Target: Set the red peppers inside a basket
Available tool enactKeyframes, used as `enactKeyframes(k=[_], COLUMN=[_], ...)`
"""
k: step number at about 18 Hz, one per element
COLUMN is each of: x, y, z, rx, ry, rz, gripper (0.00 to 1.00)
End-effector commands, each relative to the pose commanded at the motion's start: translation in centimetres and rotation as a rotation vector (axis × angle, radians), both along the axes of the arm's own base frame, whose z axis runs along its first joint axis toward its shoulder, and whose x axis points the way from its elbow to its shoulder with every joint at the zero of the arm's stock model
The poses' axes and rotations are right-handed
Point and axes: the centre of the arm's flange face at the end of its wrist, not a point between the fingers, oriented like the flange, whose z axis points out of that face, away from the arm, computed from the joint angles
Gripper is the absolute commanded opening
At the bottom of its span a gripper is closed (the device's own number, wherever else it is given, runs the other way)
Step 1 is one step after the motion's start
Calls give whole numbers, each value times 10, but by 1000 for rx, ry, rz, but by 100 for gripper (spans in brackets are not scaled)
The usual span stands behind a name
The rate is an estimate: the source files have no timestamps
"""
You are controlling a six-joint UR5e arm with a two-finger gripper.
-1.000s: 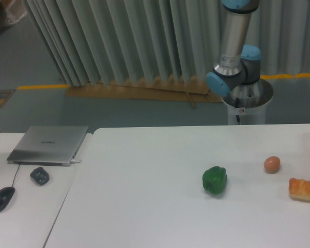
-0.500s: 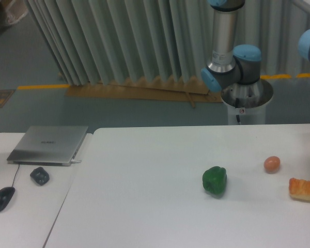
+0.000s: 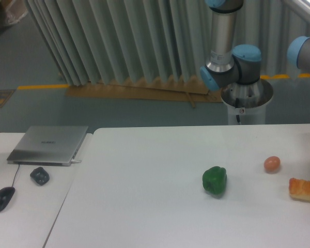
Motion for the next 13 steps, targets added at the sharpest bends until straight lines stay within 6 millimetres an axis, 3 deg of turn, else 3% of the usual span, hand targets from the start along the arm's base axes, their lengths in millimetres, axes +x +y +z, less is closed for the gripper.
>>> enactKeyframes(k=[3,13], x=[-3,-3], y=[0,-1], z=[-10,-10], rx=[-6,-2], ry=[-16,-11], rz=[0,3], gripper=[100,100])
